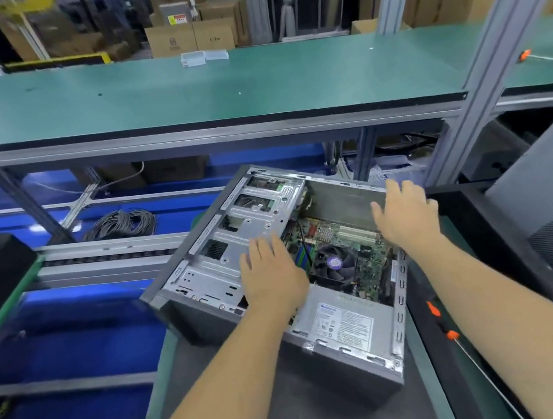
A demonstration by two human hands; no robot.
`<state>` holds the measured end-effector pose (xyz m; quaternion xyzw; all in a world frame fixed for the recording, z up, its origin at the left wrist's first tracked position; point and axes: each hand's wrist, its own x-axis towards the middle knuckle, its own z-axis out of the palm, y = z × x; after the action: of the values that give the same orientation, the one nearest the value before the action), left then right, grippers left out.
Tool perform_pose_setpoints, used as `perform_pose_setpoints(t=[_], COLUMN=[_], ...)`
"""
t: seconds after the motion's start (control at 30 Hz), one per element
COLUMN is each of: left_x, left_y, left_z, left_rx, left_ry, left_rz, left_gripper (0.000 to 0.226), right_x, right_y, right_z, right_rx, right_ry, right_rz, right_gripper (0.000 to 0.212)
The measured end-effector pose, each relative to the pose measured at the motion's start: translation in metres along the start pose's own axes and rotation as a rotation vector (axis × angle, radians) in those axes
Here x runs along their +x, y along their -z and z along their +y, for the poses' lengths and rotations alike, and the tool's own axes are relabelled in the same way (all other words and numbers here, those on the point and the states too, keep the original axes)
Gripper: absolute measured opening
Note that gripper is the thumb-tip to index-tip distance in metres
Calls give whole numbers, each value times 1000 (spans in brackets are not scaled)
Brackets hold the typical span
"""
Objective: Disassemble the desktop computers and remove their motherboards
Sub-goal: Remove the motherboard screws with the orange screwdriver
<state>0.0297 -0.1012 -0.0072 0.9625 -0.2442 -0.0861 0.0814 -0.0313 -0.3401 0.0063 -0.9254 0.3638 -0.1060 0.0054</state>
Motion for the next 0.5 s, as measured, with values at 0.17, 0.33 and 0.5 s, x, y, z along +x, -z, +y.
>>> perform_pose_setpoints(t=[0.17,0.33,0.5], left_x=[-43,-44,-45], left_y=[-17,-22,-21], left_z=[17,15,8], left_rx=[-83,-154,-362], left_ry=[-5,-70,-232], left_rz=[164,314,492], left_gripper=[69,58,48], right_x=[46,54,51], right_y=[-20,-22,-16], right_z=[1,1,3], right_rx=[-57,-75,-83], right_ry=[91,72,35], right_rz=[-183,-199,-219], right_gripper=[57,51,48])
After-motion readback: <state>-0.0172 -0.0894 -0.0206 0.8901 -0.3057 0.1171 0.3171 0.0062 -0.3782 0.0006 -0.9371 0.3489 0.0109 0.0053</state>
